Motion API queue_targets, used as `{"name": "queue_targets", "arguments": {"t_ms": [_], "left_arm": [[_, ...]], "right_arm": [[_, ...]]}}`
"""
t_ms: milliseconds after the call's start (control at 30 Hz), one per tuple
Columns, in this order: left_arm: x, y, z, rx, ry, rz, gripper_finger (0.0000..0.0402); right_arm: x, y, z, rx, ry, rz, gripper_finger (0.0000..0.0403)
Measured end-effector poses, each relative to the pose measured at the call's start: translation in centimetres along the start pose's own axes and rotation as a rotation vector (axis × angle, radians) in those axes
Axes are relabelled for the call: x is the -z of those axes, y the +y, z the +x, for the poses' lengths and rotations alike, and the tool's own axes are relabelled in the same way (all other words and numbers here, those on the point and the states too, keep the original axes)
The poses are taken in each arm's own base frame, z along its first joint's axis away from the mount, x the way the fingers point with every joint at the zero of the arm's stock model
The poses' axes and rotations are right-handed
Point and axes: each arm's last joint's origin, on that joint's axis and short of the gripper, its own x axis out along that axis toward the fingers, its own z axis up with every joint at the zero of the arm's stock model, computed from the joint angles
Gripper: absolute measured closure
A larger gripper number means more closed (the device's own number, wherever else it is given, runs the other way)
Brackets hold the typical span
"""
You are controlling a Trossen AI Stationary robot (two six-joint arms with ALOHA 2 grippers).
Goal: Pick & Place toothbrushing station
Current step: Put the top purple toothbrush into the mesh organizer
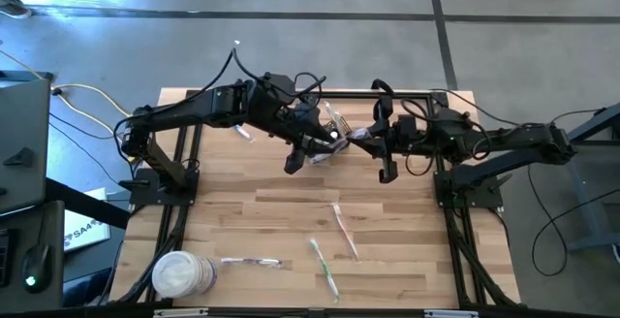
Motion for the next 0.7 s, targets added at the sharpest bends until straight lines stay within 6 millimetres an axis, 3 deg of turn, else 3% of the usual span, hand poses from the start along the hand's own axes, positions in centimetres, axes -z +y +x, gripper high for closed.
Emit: {"name": "queue_targets", "arguments": {"t_ms": [433, 700], "left_arm": [[0.2, 0.0, -0.2, -0.003, 0.021, 0.052, 0.0279], [0.0, 0.6, -4.6, -0.318, 0.047, 0.065, 0.0278]], "right_arm": [[0.2, -0.1, -0.7, 0.044, 0.081, 0.001, 0.0393], [0.1, -1.5, -3.2, 0.321, 0.225, 0.043, 0.0393]]}}
